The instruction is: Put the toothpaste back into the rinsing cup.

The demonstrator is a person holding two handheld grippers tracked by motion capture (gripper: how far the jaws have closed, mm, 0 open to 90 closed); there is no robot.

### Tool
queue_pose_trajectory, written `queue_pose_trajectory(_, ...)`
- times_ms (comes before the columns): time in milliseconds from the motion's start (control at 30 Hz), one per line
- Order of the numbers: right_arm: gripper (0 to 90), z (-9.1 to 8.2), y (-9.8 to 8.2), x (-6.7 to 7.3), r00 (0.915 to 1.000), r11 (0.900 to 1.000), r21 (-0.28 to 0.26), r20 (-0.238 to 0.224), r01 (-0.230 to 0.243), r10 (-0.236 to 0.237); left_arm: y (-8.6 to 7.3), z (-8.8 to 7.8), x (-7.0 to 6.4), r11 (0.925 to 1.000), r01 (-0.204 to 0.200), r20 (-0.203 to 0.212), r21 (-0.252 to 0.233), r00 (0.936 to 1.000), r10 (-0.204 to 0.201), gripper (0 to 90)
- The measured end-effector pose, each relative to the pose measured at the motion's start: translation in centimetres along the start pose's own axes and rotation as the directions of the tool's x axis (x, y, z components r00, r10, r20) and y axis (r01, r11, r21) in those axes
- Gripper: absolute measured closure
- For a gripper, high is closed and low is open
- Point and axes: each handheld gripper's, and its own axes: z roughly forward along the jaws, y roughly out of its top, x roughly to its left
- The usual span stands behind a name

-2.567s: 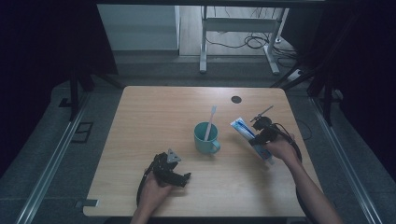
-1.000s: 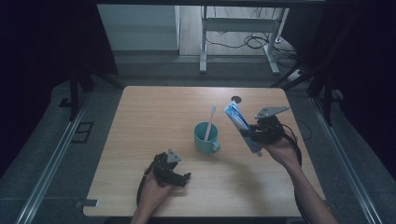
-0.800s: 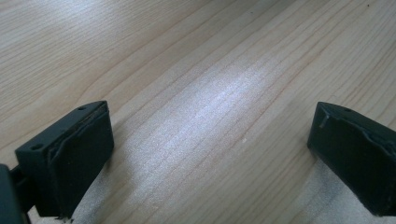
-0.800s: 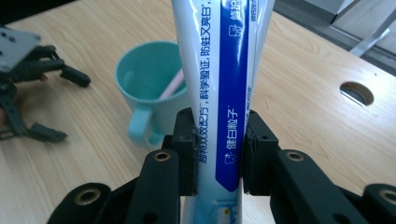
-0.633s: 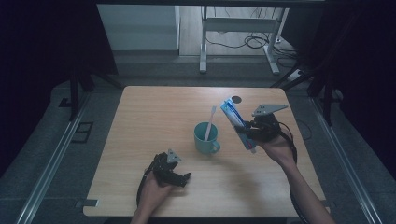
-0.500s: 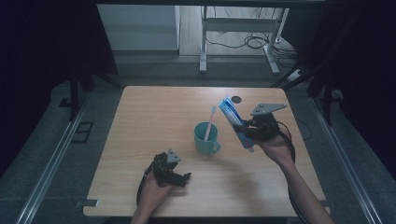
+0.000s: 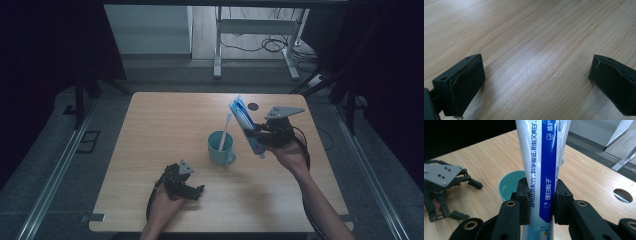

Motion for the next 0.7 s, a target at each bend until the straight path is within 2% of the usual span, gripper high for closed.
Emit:
queue_pose_trajectory(300, 70.2, 0.4, 1.0, 0.4, 1.0, 1.0, -0.029, -0.003, 0.002, -0.002, 0.0, 0.0, 0.0, 1.0, -0.001, 0.0, 0.0, 1.0, 0.001, 0.3)
queue_pose_trajectory(700, 70.2, 1.8, 2.4, 1.1, 0.9998, 0.998, -0.056, -0.015, 0.013, -0.014, 0.0, 0.0, 0.0, 1.0, -0.002, 0.002, 0.0, 1.0, 0.002, 0.3)
